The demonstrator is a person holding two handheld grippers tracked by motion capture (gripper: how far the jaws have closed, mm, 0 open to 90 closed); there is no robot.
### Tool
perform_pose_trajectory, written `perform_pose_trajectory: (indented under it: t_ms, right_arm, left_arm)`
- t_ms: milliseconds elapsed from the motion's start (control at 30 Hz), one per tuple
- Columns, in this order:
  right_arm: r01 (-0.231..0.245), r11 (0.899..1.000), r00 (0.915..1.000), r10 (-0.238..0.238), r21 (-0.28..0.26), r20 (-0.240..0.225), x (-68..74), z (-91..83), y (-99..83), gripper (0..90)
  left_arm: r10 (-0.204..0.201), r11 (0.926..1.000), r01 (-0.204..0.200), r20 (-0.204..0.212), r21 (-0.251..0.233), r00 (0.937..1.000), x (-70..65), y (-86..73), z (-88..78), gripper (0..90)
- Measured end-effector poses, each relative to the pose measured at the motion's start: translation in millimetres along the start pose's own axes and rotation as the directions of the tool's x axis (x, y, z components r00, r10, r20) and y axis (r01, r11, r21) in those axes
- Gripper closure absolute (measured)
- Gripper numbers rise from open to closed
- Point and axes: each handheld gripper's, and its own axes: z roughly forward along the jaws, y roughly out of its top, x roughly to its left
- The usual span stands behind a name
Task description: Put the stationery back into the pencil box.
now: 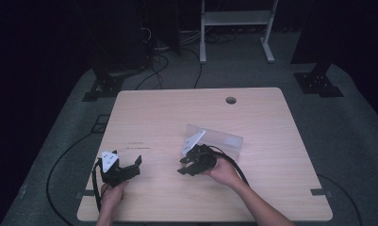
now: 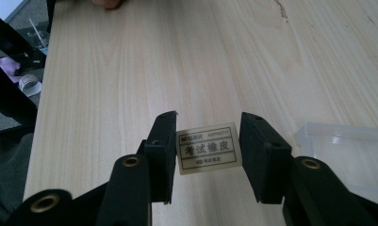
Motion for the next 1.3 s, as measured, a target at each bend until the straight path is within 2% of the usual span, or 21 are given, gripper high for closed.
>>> perform_pose_trajectory:
  t_ms: [800, 1300]
  right_arm:
    - [-0.011, 1.000, 0.9988, 0.011, -0.009, 0.047, -14.5, -9.0, 8.5, 57.7]
    - [-0.056, 0.998, 0.9932, 0.057, -0.014, 0.101, -34.5, -9.8, 10.4, 57.8]
  left_arm:
    - [-0.002, 1.0000, 0.002, 0.000, 0.000, 1.0000, 0.0, 0.0, 0.0, 0.0]
    - [0.003, 1.0000, -0.003, 0.001, 0.002, 1.0000, 0.4, 0.0, -0.2, 0.0]
